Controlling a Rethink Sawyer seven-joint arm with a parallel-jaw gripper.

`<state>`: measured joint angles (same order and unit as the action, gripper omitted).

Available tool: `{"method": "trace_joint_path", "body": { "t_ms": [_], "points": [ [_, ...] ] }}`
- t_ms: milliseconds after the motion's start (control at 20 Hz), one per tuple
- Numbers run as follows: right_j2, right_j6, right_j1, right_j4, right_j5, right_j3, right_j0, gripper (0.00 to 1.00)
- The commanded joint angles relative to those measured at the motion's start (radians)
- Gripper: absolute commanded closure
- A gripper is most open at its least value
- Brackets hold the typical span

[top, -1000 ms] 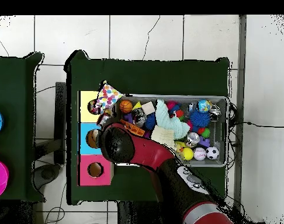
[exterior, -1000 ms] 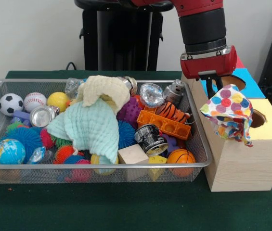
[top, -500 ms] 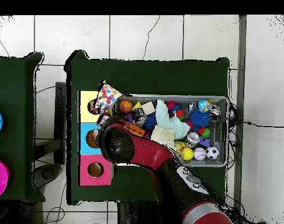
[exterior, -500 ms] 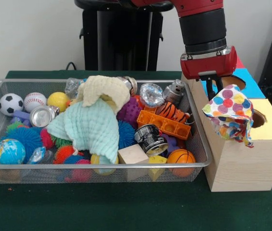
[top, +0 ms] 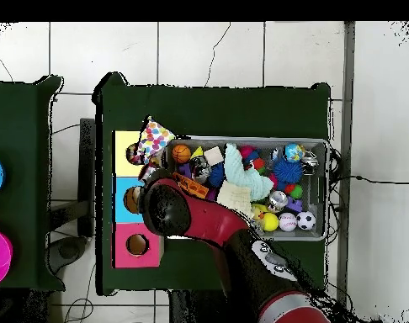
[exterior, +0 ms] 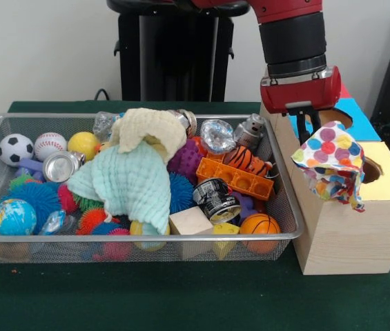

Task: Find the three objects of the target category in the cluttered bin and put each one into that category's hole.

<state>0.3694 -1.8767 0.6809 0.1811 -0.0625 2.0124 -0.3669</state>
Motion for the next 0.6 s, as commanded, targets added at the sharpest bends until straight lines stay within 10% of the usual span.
{"method": "trace_joint_path", "body": {
  "t_ms": [50,600],
  "points": [
    [-0.007,-0.229,-0.128,0.025,-0.096,-0.029,0.047,1.0],
    [0.003,-0.224,-0.082,0.02,-0.063,0.006,0.038,1.0]
  ]
}}
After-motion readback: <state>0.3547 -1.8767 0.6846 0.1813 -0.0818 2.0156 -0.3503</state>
